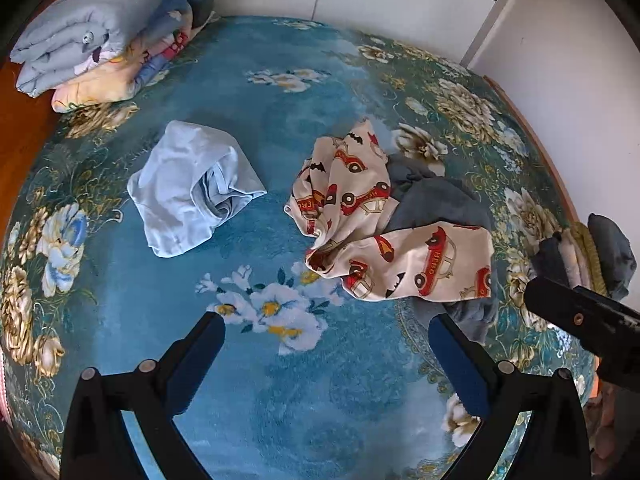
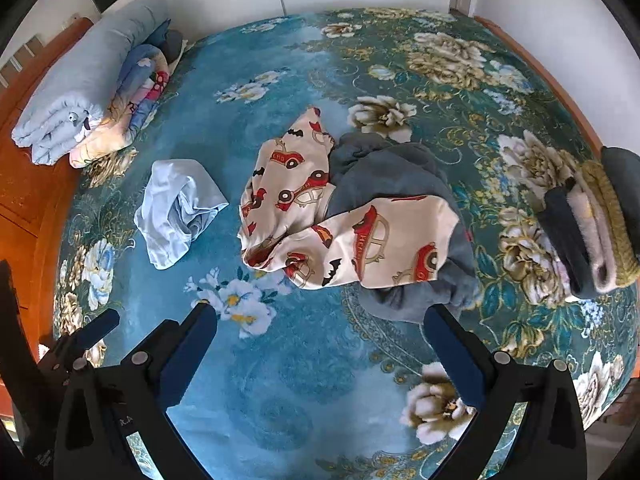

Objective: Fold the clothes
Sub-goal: 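Move both grippers toward the cream car-print pajamas on the bed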

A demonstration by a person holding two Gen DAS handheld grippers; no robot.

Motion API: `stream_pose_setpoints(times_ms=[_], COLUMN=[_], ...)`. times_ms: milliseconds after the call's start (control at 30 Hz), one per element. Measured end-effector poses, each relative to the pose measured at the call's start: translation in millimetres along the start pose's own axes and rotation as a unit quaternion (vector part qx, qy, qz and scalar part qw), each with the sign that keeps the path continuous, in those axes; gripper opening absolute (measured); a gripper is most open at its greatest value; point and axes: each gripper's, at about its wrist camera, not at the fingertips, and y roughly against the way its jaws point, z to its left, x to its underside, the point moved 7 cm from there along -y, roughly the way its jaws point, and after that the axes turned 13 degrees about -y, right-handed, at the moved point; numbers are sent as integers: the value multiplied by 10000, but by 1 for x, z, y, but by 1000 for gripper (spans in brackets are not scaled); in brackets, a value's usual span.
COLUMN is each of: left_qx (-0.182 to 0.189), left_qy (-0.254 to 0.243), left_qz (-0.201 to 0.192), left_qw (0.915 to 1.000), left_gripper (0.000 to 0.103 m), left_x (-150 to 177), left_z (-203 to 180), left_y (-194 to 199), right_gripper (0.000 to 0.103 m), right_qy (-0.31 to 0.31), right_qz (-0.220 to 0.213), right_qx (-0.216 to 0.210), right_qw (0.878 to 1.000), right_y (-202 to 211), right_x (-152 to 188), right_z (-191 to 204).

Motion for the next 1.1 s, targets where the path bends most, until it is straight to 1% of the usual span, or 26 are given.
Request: stream_pose_setpoints(times_ms=[233,333,467,533,733,867,1000,1100], left_qx=[116,163,152,158,149,180,303,607], left_qy=[71,-41,-198,-223,-24,85,178,353], left_qz=[342,231,380,472,577,562,527,518], left_qw=[9993,9996,9990,9985,9982,9982,9980,9962], left_gripper=[103,103,103,103,103,103,103,103], left_x=[-13,-4,-5,2,0,1,-1,1], left_z=[10,16,24,31,49,49,50,45], left_y=[-27,-46,-64,-76,-90,-95,-99,-102], right_gripper=[103,103,103,103,103,103,103,103], right_qy=[197,282,365,405,522,557,549,528], right_qz=[110,157,203,224,290,329,380,367], right_qx=[139,199,222,229,250,245,228,170], right_qw=[9996,9993,9989,9987,9979,9976,9975,9978], right_y=[-41,-58,-74,-82,-104,-118,-127,-131], right_x=[-14,-19,-19,-19,-17,-15,-12,-13], right_z=[7,10,14,17,23,26,25,25])
